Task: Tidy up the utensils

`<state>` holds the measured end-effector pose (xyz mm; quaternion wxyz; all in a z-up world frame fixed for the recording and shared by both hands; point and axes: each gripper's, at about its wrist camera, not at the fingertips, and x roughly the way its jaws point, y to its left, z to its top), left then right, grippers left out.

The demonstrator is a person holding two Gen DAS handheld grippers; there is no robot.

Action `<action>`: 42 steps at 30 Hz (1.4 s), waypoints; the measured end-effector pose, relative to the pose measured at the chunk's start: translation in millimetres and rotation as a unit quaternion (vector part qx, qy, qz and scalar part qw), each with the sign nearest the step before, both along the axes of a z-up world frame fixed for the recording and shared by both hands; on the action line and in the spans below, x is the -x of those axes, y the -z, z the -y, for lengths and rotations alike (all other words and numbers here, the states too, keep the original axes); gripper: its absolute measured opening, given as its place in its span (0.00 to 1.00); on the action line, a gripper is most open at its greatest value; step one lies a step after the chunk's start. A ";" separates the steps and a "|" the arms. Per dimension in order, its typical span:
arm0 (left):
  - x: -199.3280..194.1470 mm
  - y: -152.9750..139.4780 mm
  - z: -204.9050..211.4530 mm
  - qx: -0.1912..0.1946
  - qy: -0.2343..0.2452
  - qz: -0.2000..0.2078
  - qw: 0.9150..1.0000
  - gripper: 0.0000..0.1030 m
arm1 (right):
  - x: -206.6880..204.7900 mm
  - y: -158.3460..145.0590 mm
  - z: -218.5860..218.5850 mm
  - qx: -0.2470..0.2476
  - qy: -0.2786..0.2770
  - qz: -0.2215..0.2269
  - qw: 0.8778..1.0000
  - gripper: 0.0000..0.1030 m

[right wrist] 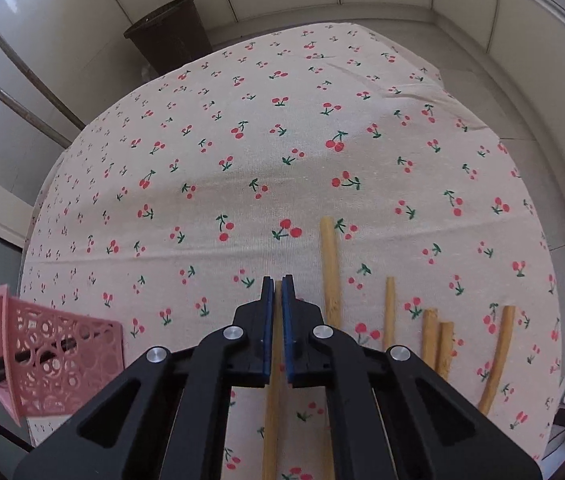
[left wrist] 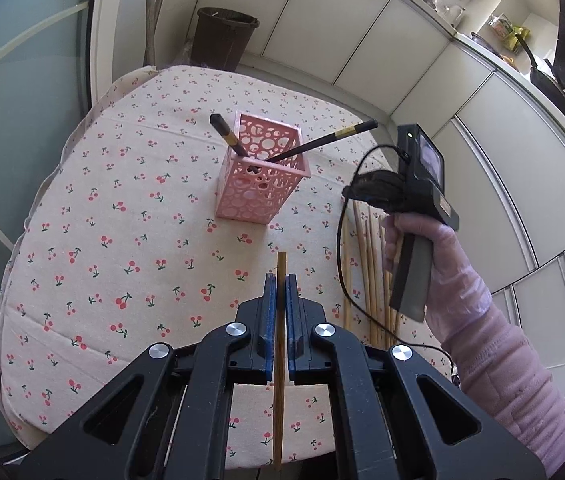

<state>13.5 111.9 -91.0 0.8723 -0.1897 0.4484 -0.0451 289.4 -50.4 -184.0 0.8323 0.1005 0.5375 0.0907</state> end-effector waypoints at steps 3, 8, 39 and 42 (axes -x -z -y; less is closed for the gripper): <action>1.9 -3.6 0.0 0.001 -0.002 0.007 1.000 0.04 | 20.0 -19.8 11.6 -0.001 0.005 0.022 1.000 0.04; 6.3 -9.2 1.1 -0.002 -0.005 0.019 1.000 0.04 | 59.1 -57.9 29.3 -0.003 0.013 0.063 0.998 0.04; -9.7 -138.4 -22.2 -0.027 -0.027 0.156 0.987 0.04 | 200.6 -289.5 60.1 -0.091 -0.013 0.281 0.955 0.00; -9.0 -150.1 -24.7 -0.020 -0.023 0.173 0.984 0.04 | 194.4 -287.6 67.5 -0.083 -0.004 0.272 0.959 0.01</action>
